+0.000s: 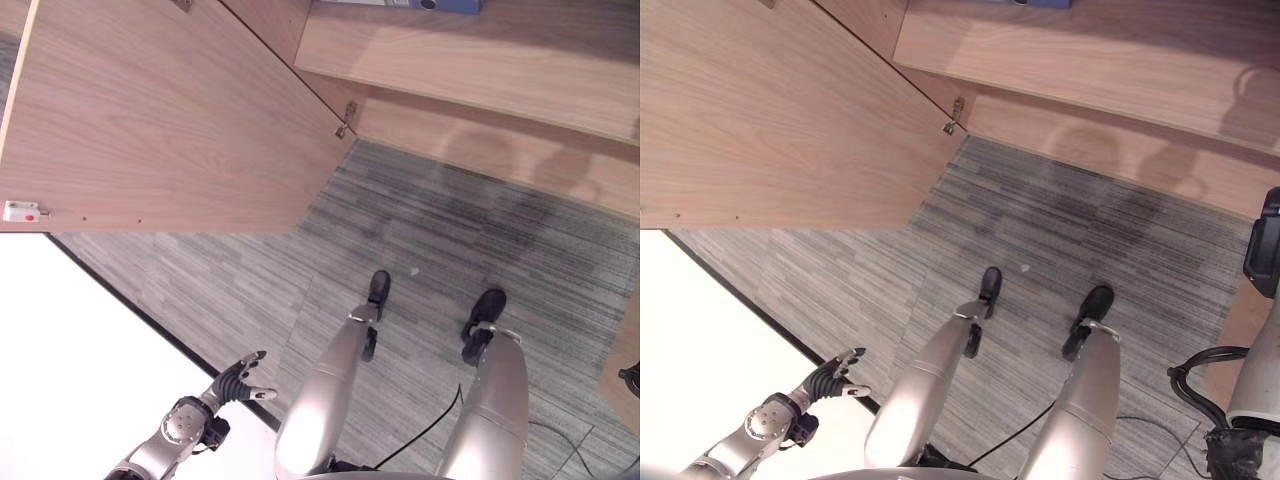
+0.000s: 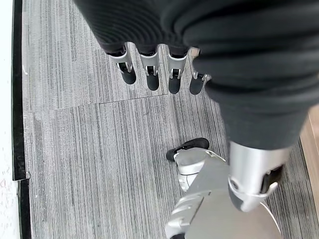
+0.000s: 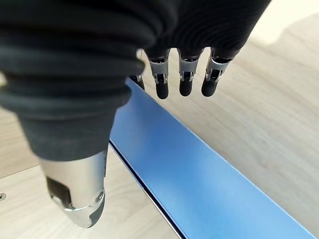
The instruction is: Put the empty folder in the office cabinet
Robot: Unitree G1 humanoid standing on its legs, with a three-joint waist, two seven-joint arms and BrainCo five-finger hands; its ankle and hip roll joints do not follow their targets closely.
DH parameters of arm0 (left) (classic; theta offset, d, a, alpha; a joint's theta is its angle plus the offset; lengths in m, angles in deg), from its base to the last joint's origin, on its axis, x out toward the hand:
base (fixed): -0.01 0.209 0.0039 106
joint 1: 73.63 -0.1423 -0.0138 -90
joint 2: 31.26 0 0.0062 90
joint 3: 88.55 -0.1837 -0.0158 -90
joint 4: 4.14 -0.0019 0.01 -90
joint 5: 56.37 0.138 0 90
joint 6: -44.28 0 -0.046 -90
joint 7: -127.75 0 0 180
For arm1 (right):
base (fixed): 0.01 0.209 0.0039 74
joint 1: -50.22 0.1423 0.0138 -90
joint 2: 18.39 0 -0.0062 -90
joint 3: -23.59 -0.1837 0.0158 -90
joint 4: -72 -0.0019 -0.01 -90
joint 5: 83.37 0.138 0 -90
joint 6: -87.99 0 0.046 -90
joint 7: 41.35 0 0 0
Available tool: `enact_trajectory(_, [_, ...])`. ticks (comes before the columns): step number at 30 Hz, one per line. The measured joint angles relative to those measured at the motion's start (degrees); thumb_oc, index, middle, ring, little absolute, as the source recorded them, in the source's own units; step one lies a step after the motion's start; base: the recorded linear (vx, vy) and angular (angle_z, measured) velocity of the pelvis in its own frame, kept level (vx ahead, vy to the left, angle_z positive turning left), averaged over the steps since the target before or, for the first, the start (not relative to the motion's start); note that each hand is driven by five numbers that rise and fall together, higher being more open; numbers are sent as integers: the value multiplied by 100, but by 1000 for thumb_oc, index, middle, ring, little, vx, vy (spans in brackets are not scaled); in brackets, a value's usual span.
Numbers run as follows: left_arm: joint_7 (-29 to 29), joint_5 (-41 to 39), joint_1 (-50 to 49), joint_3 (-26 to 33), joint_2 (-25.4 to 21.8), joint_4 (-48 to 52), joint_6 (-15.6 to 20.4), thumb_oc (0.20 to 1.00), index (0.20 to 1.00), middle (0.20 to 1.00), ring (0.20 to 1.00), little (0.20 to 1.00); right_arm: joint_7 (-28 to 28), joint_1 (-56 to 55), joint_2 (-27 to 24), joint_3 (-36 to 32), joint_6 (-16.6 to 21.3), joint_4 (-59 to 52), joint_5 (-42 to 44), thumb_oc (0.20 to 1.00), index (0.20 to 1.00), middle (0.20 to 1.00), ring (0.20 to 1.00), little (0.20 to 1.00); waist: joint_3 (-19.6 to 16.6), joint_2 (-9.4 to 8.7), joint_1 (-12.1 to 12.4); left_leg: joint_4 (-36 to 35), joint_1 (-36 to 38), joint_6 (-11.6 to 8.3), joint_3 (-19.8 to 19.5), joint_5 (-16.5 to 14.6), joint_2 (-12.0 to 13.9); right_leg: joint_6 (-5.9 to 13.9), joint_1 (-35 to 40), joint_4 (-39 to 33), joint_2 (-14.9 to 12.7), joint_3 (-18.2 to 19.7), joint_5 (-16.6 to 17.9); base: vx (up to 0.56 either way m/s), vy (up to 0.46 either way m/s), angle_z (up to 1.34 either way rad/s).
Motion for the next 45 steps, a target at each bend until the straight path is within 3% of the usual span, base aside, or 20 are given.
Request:
enact_trajectory(19, [188, -284, 3, 242, -6, 476, -82, 1000, 1000, 1000, 1000, 1000, 298, 61, -219, 146, -263, 4, -7, 1000, 1000, 1000, 1000, 1000, -16, 4, 34, -994, 682, 71, -79, 463, 16, 86, 594, -680, 42, -182, 283, 0, 0, 0])
enact_trajectory(22, [182, -444, 10, 251, 15, 459, -101, 1000, 1000, 1000, 1000, 1000, 306, -515, -115, -180, -269, -15, -13, 1000, 1000, 1000, 1000, 1000, -37, 27, 15, -1102, 778, 72, -79, 487, 43, 93, 675, -779, 61, -200, 288, 1, -3, -1])
enact_trajectory(27, [144, -439, 148, 235, 75, 484, -119, 1000, 1000, 1000, 1000, 1000, 240, -1896, 364, -1283, -264, 176, 1, 1000, 1000, 1000, 1000, 1000, -84, 94, -35, -1408, 1134, 53, -142, 551, 159, 102, 1075, -1031, 153, -374, 344, -35, 14, -2])
enact_trajectory(28, [107, -441, 159, 308, 248, 424, -123, 1000, 1000, 1000, 1000, 1000, 231, -1942, 406, -1407, -286, 155, 6, 1000, 1000, 1000, 1000, 1000, -155, 178, -40, -1505, 1245, 58, -168, 617, 179, 82, 1228, -1206, 217, -412, 450, -57, 16, -2])
enact_trajectory(30, [90, -447, 185, 384, 341, 403, -142, 1000, 1000, 1000, 1000, 1000, 244, -2193, 556, -1591, -236, 74, 22, 1000, 1000, 1000, 1000, 1000, -161, 182, -53, -1593, 1448, 59, -185, 644, 222, 97, 1438, -1292, 246, -443, 457, 43, -26, -1])
enact_trajectory(32, [56, -452, 150, 480, 512, 255, -171, 1000, 1000, 1000, 1000, 1000, 229, -2757, 866, -2309, -236, 0, 218, 1000, 1000, 1000, 1000, 1000, -309, 186, -4, -1911, 1797, 44, -257, 722, 308, 154, 1760, -1492, 322, -540, 416, 22, -24, 7])
enact_trajectory(34, [68, -465, 94, 478, 506, 247, -194, 1000, 1000, 1000, 1000, 1000, 259, -2845, 890, -2252, -238, -6, 232, 1000, 1000, 1000, 1000, 1000, -542, 201, 4, -2108, 1866, 42, -309, 842, 337, 167, 1790, -1526, 329, -610, 399, 9, -23, 8])
enact_trajectory(37, [141, -524, -35, 469, 506, 208, -261, 1000, 1000, 1000, 1000, 1000, 265, -2948, 863, -2283, -241, 0, 232, 1000, 1000, 1000, 1000, 1000, -616, 213, -3, -2324, 2121, 32, -349, 927, 371, 134, 2003, -1578, 347, -675, 420, 74, -34, 2])
enact_trajectory(38, [155, -593, -77, 466, 504, 229, -268, 1000, 1000, 1000, 1000, 1000, 278, -2945, 828, -2273, -242, 9, 231, 1000, 1000, 1000, 1000, 1000, -644, 214, -12, -2348, 2141, 78, -351, 888, 379, 212, 2012, -1555, 340, -684, 353, -8, -10, 10])
enact_trajectory(39, [233, -731, -337, 702, 305, 932, -634, 1000, 1000, 1000, 1000, 1000, 316, -3042, 735, -2403, -327, -30, 235, 1000, 1000, 1000, 1000, 1000, -673, 200, 31, -2408, 2172, 27, -373, 962, 353, 177, 1989, -1505, 257, -688, 290, -122, 52, 15])
enact_trajectory(40, [392, -942, -913, 1153, -437, 2758, -759, 1000, 1000, 1000, 1000, 1000, 449, -3295, 288, -2634, -390, -11, 234, 1000, 1000, 1000, 1000, 1000, -672, 193, 203, -2470, 2155, 19, -449, 1019, 341, 144, 1977, -1511, 283, -761, 320, -15, 51, 27])
enact_trajectory(41, [479, -966, -1315, 1557, -915, 3843, -390, 1000, 1000, 1000, 1000, 1000, 504, -3503, -33, -2599, -353, 154, 223, 1000, 1000, 1000, 1000, 1000, -638, 154, 317, -2471, 2139, 13, -516, 1023, 342, 138, 1983, -1474, 273, -804, 339, 31, 45, 25])
enact_trajectory(42, [301, -390, -1206, 1578, -1063, 3396, 351, 1000, 1000, 1000, 1000, 1000, 417, -3541, -80, -2379, -234, 201, 223, 1000, 1000, 1000, 1000, 1000, -736, 289, 271, -2442, 2165, 13, -549, 993, 352, 169, 2059, -1508, 267, -834, 314, 31, 28, 20])
enact_trajectory(43, [155, 100, -409, 1006, -877, 1778, 468, 1000, 1000, 1000, 1000, 1000, 358, -3473, 69, -2209, -111, 168, 223, 1000, 1000, 1000, 1000, 1000, -873, 487, 179, -2422, 2277, 20, -537, 908, 343, 264, 2192, -1517, 271, -799, 225, -56, 34, -21])
enact_trajectory(44, [-168, 600, 916, 76, -266, -736, -377, 1000, 1000, 1000, 1000, 1000, 294, -3253, 915, -2085, -136, -290, 227, 1000, 1000, 1000, 1000, 1000, -1005, 375, -60, -2367, 2308, 54, -349, 814, 307, 276, 2075, -1464, 276, -614, 175, 11, -12, -55])
enact_trajectory(45, [-257, 800, 1135, -15, -80, -991, -484, 1000, 1000, 1000, 1000, 1000, 344, -3130, 1304, -2150, -140, -656, 220, 1000, 1000, 1000, 1000, 1000, -990, 268, -210, -2363, 2178, 27, -230, 818, 361, 275, 1924, -1470, 364, -523, 219, 12, -26, -46])
